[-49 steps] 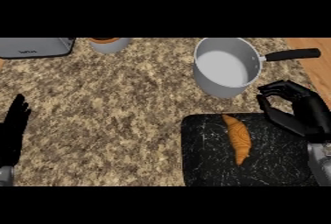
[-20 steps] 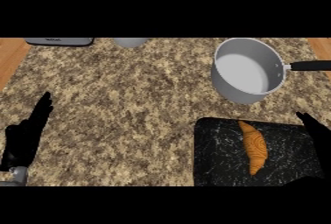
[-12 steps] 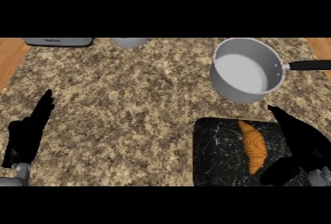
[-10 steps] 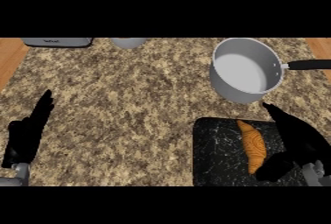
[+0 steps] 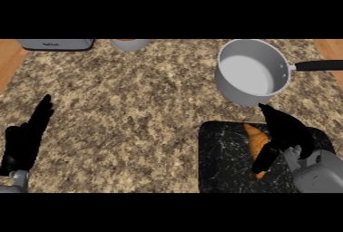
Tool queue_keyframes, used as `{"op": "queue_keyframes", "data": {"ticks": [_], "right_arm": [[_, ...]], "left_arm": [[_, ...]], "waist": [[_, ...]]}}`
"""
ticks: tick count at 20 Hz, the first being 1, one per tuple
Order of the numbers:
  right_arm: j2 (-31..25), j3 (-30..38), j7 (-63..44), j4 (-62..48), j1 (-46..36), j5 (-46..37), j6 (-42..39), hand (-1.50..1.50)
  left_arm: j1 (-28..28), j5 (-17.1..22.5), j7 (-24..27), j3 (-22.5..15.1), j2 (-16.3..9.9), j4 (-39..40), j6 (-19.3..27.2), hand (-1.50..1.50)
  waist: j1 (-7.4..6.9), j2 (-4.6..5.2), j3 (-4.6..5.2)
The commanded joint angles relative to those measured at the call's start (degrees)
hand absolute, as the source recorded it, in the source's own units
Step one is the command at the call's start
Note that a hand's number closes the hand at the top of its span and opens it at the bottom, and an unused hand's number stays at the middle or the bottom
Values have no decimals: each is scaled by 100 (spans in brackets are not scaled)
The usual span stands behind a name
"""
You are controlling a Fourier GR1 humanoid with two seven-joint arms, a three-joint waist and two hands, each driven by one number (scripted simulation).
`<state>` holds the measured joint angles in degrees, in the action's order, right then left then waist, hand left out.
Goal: Pick the croissant from the tray and place it in the pot
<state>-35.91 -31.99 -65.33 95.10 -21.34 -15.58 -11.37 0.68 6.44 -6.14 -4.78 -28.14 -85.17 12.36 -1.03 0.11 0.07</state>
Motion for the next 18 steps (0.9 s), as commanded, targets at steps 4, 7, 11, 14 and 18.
{"op": "queue_keyframes", "data": {"ticks": [4,7,11,14,18], "right_arm": [[608,-156,-1192,-366,-340,-136,-504,-150],[609,-7,-834,-859,-283,-175,-444,-150],[849,-123,-735,-1228,-292,-536,-354,-150],[954,-56,-596,-1479,-325,-665,-336,-150],[979,143,-36,-1850,-158,-817,-328,-150]], "left_arm": [[-131,-146,191,18,193,119,-19,0],[-358,-36,50,182,49,-298,-115,0],[-411,-256,-180,1,240,-516,52,0],[-383,-112,260,340,114,-33,-223,0],[-121,-430,-97,157,340,-190,-25,0]], "waist": [[59,-12,0],[28,-18,-5],[33,-18,-7],[43,-11,-4],[83,-10,-8]]}}
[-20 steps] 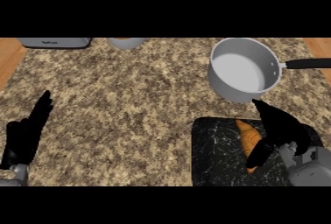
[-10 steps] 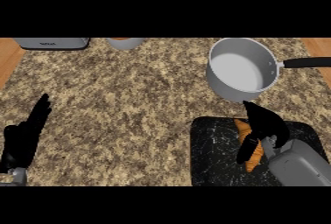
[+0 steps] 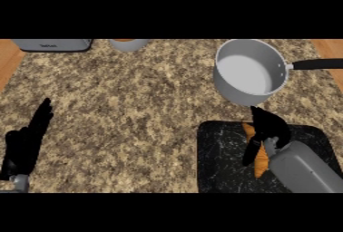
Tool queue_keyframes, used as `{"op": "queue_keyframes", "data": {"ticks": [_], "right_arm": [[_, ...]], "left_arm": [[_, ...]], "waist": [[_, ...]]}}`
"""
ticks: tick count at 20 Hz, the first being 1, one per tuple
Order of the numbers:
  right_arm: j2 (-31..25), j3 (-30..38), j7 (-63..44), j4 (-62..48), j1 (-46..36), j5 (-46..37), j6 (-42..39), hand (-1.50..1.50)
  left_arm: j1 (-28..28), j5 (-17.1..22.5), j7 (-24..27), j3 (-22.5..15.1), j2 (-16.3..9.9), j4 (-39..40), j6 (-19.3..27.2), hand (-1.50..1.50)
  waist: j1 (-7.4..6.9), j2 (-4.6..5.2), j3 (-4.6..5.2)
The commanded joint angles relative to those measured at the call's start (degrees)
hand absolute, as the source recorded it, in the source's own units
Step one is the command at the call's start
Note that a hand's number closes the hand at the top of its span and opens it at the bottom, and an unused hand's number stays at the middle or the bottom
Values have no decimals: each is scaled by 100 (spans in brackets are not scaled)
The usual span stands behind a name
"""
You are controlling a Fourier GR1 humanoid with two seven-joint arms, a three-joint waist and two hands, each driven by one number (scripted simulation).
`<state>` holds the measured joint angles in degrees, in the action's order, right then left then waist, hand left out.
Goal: Pick the croissant from the tray and place it in the pot
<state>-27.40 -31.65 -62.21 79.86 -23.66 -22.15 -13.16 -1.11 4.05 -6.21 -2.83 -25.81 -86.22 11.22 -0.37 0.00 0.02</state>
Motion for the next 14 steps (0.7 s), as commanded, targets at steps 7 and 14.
{"op": "queue_keyframes", "data": {"ticks": [7,14], "right_arm": [[290,139,-399,62,205,-341,-735,150],[304,514,280,-129,293,-872,-893,150]], "left_arm": [[-5,-48,-277,308,19,-263,-273,0],[-83,-335,-156,380,335,-187,-309,0]], "waist": [[25,-9,-1],[26,-5,-1]]}}
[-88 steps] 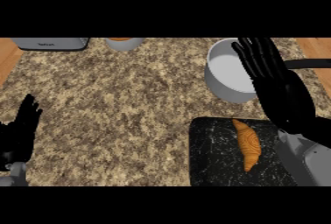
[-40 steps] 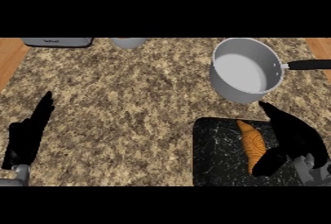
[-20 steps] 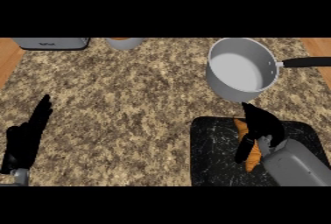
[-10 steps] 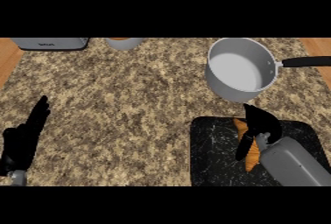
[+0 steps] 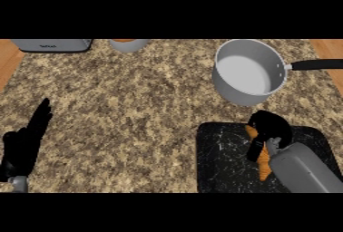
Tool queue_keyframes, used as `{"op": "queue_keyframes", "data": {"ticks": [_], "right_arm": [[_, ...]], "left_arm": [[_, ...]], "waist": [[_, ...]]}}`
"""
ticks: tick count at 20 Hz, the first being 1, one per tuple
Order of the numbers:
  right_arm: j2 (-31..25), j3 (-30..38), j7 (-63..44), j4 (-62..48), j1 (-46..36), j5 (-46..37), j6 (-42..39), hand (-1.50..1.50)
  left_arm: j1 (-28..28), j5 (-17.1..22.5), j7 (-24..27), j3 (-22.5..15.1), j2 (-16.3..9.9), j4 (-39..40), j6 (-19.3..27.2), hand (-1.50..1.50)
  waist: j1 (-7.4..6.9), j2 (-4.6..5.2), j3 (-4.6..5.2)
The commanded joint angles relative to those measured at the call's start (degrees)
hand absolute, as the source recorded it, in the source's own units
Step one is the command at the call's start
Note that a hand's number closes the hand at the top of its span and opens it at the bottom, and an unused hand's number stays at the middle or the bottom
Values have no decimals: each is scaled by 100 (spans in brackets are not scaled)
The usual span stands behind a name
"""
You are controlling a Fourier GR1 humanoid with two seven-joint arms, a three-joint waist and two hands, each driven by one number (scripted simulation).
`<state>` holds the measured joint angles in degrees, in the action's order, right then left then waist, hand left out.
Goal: Pick the croissant from the tray and place it in the pot
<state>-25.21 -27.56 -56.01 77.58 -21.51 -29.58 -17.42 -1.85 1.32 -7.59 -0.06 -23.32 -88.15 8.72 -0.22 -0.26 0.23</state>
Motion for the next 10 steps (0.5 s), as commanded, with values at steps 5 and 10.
{"op": "queue_keyframes", "data": {"ticks": [5,10], "right_arm": [[302,-376,711,595,-1,-119,-572,150],[221,-1294,2976,1283,-214,-74,-717,150]], "left_arm": [[7,-27,-138,157,-55,-101,-230,0],[-54,18,9,165,-61,-115,-289,0]], "waist": [[9,18,-23],[-154,36,-39]]}}
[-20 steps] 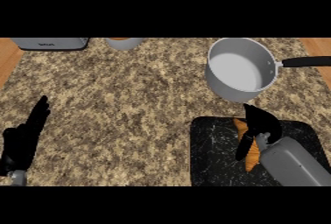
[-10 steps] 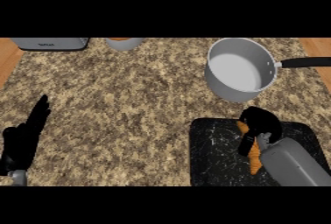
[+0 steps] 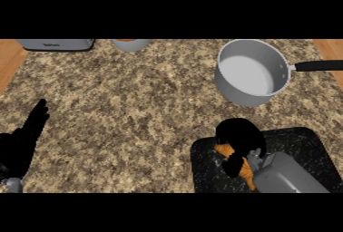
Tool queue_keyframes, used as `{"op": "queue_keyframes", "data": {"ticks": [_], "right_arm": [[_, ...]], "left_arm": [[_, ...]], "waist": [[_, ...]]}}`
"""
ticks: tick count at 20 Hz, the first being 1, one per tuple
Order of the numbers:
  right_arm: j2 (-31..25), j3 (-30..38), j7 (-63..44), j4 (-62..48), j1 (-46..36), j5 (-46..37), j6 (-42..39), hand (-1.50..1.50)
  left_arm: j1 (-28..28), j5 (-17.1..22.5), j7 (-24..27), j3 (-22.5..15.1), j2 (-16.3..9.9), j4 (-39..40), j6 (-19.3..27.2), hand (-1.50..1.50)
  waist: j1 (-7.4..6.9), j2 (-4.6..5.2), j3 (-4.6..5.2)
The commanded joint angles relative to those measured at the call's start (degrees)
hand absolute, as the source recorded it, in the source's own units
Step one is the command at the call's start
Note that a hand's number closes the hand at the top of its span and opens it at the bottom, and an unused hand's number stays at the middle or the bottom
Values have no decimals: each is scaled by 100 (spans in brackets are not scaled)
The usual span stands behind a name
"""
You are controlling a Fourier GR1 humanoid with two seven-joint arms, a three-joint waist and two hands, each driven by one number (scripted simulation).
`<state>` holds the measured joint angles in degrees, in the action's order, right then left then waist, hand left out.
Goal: Pick the croissant from the tray and place it in the pot
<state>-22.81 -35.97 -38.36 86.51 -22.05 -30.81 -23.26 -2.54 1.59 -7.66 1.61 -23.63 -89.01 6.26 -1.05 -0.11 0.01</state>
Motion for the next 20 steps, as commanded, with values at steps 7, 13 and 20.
{"op": "queue_keyframes", "data": {"ticks": [7,13,20], "right_arm": [[-809,-279,2046,1088,148,-991,800,150],[-1095,464,1620,2428,200,-1564,1715,150],[-603,1708,1208,2943,-64,-683,1652,150]], "left_arm": [[-70,-142,37,83,110,-8,81,0],[-91,-86,9,172,64,-39,25,0],[209,-109,-180,147,113,40,-78,0]], "waist": [[122,-4,-2],[250,-46,-2],[118,5,0]]}}
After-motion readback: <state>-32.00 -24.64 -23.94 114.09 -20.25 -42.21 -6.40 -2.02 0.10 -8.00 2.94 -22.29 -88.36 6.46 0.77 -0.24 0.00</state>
